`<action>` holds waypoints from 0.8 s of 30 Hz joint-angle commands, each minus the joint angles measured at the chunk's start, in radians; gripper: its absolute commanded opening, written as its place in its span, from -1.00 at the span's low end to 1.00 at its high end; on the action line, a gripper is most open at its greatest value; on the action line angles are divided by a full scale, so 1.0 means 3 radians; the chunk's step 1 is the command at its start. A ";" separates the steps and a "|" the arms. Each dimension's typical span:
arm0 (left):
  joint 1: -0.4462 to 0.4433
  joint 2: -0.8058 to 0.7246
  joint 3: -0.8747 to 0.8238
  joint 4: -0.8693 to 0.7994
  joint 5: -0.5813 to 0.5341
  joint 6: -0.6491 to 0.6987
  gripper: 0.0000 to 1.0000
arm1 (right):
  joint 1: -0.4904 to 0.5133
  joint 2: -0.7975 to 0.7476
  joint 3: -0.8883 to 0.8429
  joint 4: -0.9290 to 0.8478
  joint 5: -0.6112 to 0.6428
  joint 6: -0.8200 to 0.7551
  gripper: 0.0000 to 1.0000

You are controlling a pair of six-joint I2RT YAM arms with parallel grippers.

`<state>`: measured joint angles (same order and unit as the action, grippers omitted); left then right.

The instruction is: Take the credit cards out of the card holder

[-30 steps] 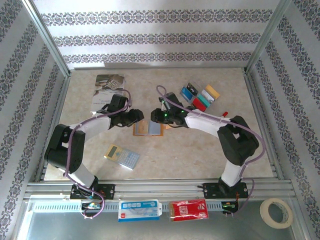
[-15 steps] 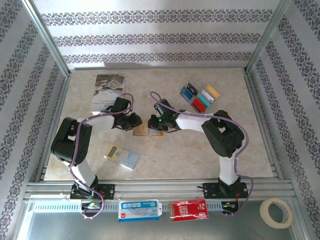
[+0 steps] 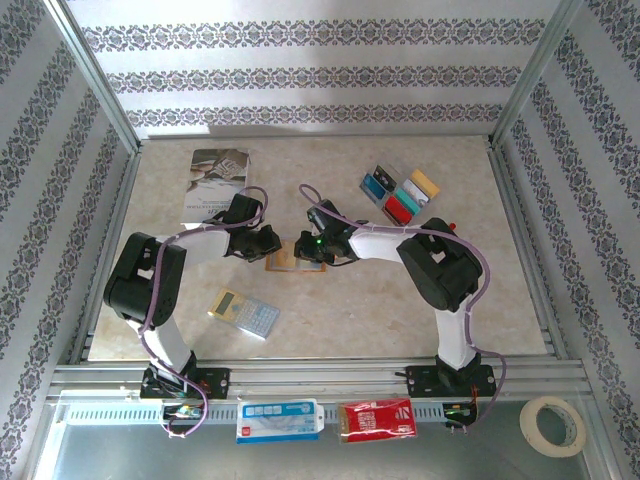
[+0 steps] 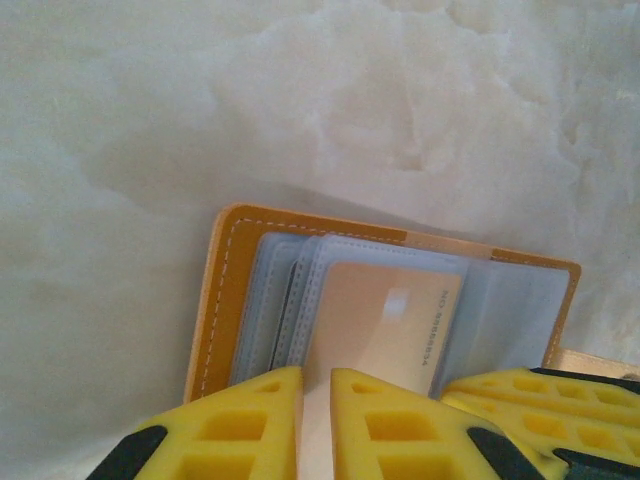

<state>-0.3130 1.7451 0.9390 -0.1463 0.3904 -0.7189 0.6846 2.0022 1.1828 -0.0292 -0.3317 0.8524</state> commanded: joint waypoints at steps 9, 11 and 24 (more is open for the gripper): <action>-0.0022 0.0104 -0.0128 -0.0059 -0.0090 0.0062 -0.67 | -0.0072 0.0053 0.0003 0.0182 -0.0264 0.0030 -0.62; -0.0020 0.0099 -0.0144 -0.0055 -0.0100 0.0069 -0.68 | -0.0079 0.0039 -0.0025 0.0251 -0.0280 0.0046 -0.62; -0.0020 0.0084 -0.0170 -0.0023 -0.0100 0.0084 -0.68 | -0.0114 0.0090 -0.0020 0.0097 -0.0209 0.0089 -0.64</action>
<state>-0.3130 1.7462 0.9180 -0.1169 0.3870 -0.7136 0.6624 2.0171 1.1824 0.0254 -0.4088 0.8665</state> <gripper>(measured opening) 0.161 0.178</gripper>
